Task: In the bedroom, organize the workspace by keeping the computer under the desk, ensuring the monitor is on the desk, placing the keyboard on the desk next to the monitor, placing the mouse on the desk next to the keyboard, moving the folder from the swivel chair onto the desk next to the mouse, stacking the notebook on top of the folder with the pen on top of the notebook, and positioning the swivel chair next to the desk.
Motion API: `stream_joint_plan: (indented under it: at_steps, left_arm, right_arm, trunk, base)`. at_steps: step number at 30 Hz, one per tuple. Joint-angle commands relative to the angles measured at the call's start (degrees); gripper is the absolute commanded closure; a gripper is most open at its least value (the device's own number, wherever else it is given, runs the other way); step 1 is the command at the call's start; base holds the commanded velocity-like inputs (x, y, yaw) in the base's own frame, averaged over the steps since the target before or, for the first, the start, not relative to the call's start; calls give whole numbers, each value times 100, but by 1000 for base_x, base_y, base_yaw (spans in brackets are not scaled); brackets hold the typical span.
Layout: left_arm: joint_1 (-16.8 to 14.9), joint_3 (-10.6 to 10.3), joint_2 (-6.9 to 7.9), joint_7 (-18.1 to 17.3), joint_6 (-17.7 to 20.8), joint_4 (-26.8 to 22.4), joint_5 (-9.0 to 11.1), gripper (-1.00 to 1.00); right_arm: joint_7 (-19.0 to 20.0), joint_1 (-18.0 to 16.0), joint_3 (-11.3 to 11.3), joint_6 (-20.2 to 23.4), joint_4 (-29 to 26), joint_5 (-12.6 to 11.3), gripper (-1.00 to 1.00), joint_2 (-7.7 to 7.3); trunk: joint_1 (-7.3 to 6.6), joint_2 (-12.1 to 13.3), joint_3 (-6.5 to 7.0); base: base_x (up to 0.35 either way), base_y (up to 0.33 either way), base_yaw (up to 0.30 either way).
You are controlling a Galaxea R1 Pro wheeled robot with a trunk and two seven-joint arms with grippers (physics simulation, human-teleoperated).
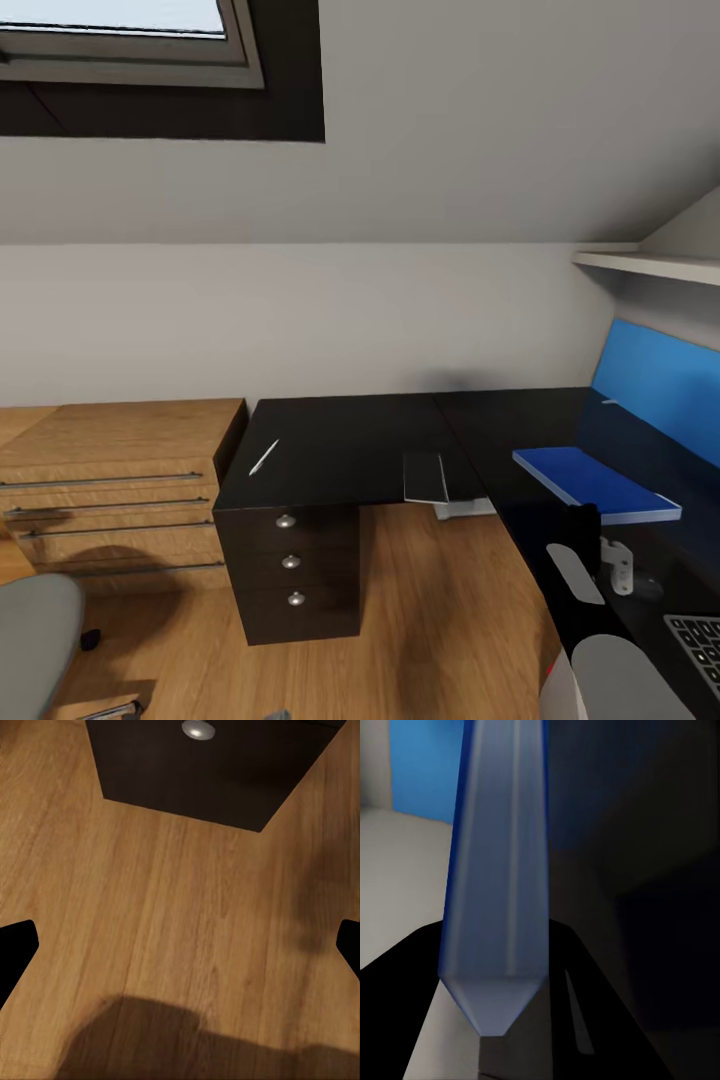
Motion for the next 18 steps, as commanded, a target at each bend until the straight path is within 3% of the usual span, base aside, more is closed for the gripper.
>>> stream_joint_plan:
  at_steps: [1,18]
  left_arm:
    - [-8,-49,4,39,-35,0,55,-100]
    - [-8,-47,6,28,-37,0,51,-100]
  right_arm:
    - [-22,-1,4,-13,-6,-4,100,-3]
    - [-20,-3,37,-15,0,-4,100,22]
  trunk:
    - [23,-46,-25]
    - [396,-728,-330]
  base:
    - [0,0,0]
    - [0,0,0]
